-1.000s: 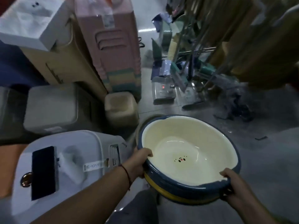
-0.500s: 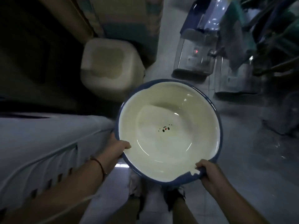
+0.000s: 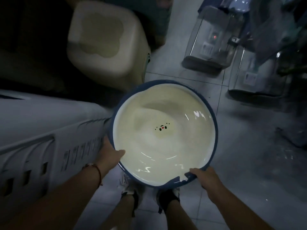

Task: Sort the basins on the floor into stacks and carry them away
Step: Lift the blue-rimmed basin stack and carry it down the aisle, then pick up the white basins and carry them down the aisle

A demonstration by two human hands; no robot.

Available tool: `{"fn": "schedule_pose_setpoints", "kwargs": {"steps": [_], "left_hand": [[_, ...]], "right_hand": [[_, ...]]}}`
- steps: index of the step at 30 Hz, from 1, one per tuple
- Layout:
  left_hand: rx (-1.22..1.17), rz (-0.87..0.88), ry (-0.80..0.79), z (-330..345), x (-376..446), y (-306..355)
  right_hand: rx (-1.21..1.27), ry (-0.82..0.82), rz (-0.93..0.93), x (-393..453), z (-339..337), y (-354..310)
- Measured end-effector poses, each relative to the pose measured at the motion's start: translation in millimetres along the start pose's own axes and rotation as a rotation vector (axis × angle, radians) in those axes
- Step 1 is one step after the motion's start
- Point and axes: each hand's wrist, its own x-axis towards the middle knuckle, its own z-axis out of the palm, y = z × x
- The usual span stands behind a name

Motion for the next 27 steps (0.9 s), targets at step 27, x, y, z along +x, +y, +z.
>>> {"fn": "schedule_pose_setpoints", "kwargs": {"steps": [27], "left_hand": [[0.459,0.251,1.101,-491.3,-664.2,25.5]], "right_hand": [[-1.283,0.098,-1.928,-796.6,92.9,-283.8]]}}
